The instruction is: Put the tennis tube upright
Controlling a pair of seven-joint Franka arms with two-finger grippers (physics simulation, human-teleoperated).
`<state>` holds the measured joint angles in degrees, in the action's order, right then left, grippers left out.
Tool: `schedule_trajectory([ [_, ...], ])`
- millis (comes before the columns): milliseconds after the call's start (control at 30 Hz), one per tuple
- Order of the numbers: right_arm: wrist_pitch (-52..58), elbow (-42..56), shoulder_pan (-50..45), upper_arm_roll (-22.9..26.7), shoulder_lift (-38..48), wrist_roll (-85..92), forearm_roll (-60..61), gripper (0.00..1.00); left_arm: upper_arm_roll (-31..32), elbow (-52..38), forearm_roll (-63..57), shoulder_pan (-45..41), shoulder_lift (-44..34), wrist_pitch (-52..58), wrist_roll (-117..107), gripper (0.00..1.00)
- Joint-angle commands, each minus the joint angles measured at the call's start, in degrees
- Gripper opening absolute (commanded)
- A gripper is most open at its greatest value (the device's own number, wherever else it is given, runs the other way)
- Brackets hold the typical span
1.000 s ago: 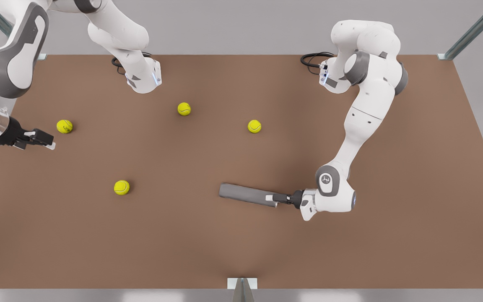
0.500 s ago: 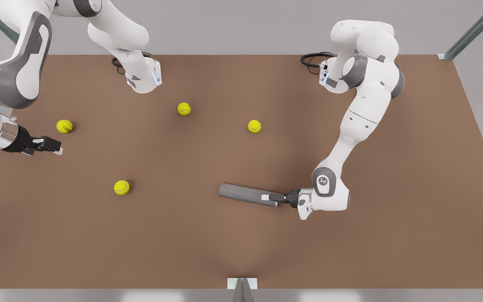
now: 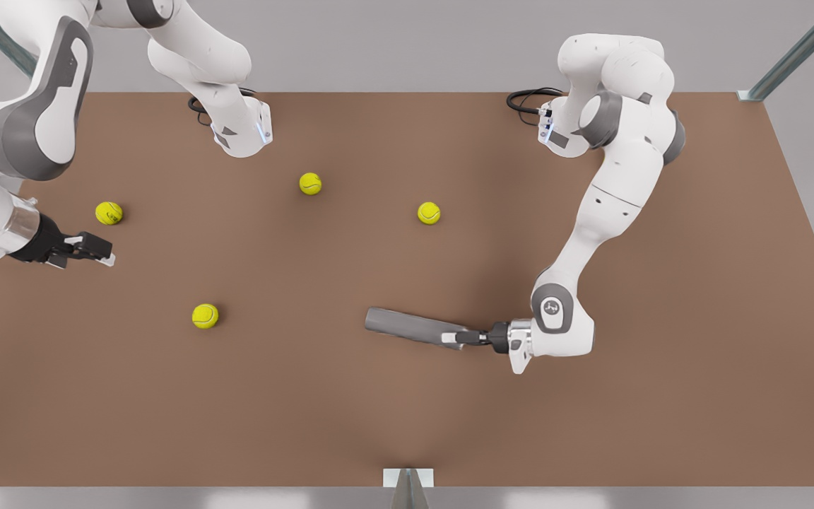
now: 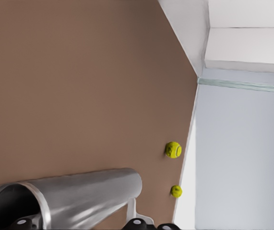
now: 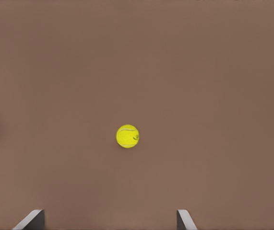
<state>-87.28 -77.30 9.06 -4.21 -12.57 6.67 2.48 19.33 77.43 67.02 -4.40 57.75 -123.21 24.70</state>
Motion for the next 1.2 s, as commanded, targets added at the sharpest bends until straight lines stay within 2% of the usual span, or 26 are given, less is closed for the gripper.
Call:
schedule_trajectory([
  [0, -0.52, 0.04, 0.08, -0.01, 0.0, 0.1, -0.02, 1.0, 0.0, 0.0, 2.41, 0.01, -0.09, 0.08, 0.0, 0.68],
  [133, -2.63, -0.13, 0.87, -0.8, -0.44, 0.19, -0.19, 1.0, 0.09, 0.0, 3.38, 0.09, -0.44, 0.16, -0.09, 0.67],
  [233, -2.55, -0.05, 1.22, -0.53, -1.31, 0.54, -0.19, 1.0, 1.06, 0.09, 3.47, 0.71, -0.53, 0.16, -0.09, 0.49],
  [300, -2.64, 0.13, 1.74, -0.01, -1.14, 0.54, -0.19, 1.0, 1.41, 0.18, 3.73, 0.71, -0.71, 0.08, -0.09, 0.46],
  [500, -2.64, -0.22, 2.36, -0.09, -1.49, 0.28, 0.07, 1.0, 1.5, 0.18, 3.73, 0.8, -0.88, -0.54, -0.79, 0.25],
  [567, -2.55, -0.75, 2.89, -0.09, -1.49, 0.63, -0.19, 1.0, 1.59, 0.18, 3.73, 0.71, -0.88, -0.89, -0.88, 0.21],
  [1167, -2.64, -1.54, 3.07, -0.18, -1.75, 0.54, -0.02, 1.0, 2.02, 0.61, 4.44, 2.03, -3.96, -0.28, -8.96, 0.21],
])
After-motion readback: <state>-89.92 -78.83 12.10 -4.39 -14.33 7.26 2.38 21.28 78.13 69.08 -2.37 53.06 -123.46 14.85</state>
